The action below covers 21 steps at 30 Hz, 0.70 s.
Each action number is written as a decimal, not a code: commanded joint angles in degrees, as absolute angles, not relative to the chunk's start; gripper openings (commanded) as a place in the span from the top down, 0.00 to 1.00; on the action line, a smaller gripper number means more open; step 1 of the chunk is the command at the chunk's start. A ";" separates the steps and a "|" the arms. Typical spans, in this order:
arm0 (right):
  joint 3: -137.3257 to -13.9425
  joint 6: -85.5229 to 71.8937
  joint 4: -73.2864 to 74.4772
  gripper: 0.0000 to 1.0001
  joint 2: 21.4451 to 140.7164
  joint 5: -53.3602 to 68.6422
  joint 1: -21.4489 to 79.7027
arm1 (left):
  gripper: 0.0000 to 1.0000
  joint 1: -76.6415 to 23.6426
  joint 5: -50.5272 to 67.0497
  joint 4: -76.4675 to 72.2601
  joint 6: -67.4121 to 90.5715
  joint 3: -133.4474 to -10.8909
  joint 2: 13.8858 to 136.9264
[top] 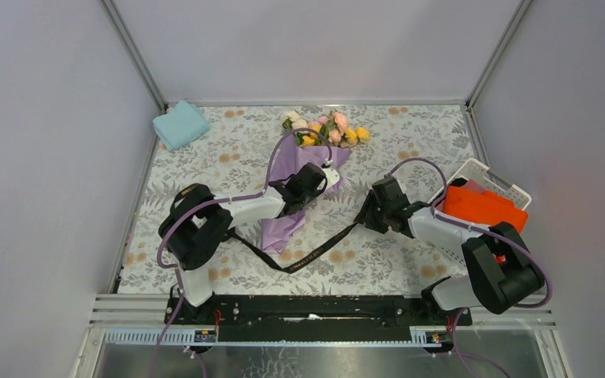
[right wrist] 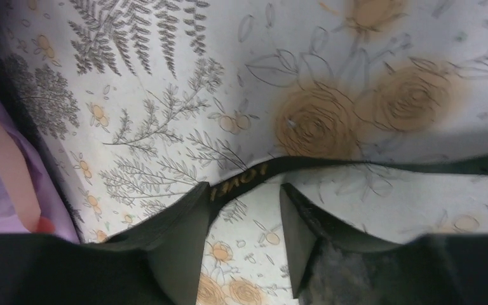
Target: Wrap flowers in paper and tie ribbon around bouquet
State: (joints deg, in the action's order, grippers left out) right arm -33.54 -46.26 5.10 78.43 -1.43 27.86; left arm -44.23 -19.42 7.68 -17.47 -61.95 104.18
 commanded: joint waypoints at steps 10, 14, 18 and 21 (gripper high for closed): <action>-47.17 -43.32 -11.84 1.00 93.85 -4.66 26.37 | 1.00 -43.68 -17.11 12.30 -17.22 -66.77 102.10; -51.61 -44.85 -17.77 1.00 98.40 -8.68 22.51 | 1.00 -43.64 -16.05 15.77 -16.97 -70.02 100.95; -56.11 -44.31 -18.87 1.00 101.38 -12.73 20.19 | 1.00 -43.68 -14.72 18.38 -16.60 -71.75 99.43; -57.29 -43.32 -18.76 1.00 101.13 -14.75 18.28 | 1.00 -43.66 -12.33 20.42 -15.08 -73.18 98.75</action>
